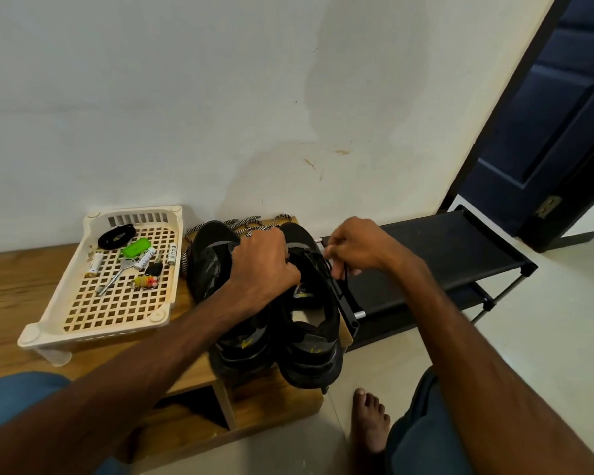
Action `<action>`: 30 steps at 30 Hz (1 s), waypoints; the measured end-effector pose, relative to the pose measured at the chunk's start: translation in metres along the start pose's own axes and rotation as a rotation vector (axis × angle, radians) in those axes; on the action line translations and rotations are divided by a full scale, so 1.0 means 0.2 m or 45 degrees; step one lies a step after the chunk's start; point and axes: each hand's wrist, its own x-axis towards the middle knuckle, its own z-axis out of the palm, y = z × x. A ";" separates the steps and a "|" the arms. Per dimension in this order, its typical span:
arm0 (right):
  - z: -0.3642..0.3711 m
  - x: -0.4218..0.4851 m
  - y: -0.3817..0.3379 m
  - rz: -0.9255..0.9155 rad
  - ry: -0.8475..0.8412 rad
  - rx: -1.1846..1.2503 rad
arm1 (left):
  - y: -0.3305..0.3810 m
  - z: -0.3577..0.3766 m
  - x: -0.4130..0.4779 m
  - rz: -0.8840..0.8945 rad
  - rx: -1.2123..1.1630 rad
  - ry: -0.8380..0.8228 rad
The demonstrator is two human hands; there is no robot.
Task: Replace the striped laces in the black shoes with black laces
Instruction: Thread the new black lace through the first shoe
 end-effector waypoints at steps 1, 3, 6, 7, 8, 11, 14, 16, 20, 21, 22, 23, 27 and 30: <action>0.01 0.00 0.00 -0.006 -0.005 -0.025 | 0.00 0.00 0.00 -0.011 -0.001 -0.001; 0.02 0.01 -0.02 -0.085 0.150 0.007 | 0.01 -0.01 0.02 -0.026 0.000 0.007; 0.04 0.01 -0.09 -0.201 0.198 0.163 | 0.02 -0.02 0.05 -0.046 -0.046 -0.011; 0.06 0.01 -0.11 -0.227 0.161 0.169 | 0.02 -0.02 0.06 -0.050 -0.064 -0.029; 0.07 0.01 -0.12 -0.242 0.128 0.155 | 0.01 -0.03 0.06 -0.054 -0.079 -0.046; 0.10 0.01 -0.14 -0.259 0.100 0.108 | -0.01 -0.03 0.08 -0.079 -0.120 -0.089; 0.09 0.02 -0.14 -0.136 0.107 0.116 | -0.03 -0.05 0.08 -0.120 -0.210 -0.158; 0.08 0.03 -0.13 -0.046 0.185 0.195 | -0.04 -0.05 0.08 -0.132 -0.245 -0.176; 0.06 0.04 -0.10 0.083 0.095 0.197 | -0.05 -0.05 0.08 -0.134 -0.284 -0.168; 0.06 0.04 -0.09 0.097 0.031 0.139 | -0.06 -0.05 0.08 -0.136 -0.295 -0.169; 0.05 0.04 -0.09 0.107 -0.006 0.067 | -0.06 -0.05 0.08 -0.136 -0.304 -0.170; 0.05 0.04 -0.08 0.116 -0.019 0.002 | -0.06 -0.05 0.08 -0.134 -0.311 -0.171; 0.05 0.05 -0.06 0.120 0.147 -0.289 | -0.07 -0.05 0.08 -0.128 -0.319 -0.176; 0.06 0.04 -0.09 0.009 0.363 0.042 | -0.07 -0.05 0.08 -0.129 -0.321 -0.180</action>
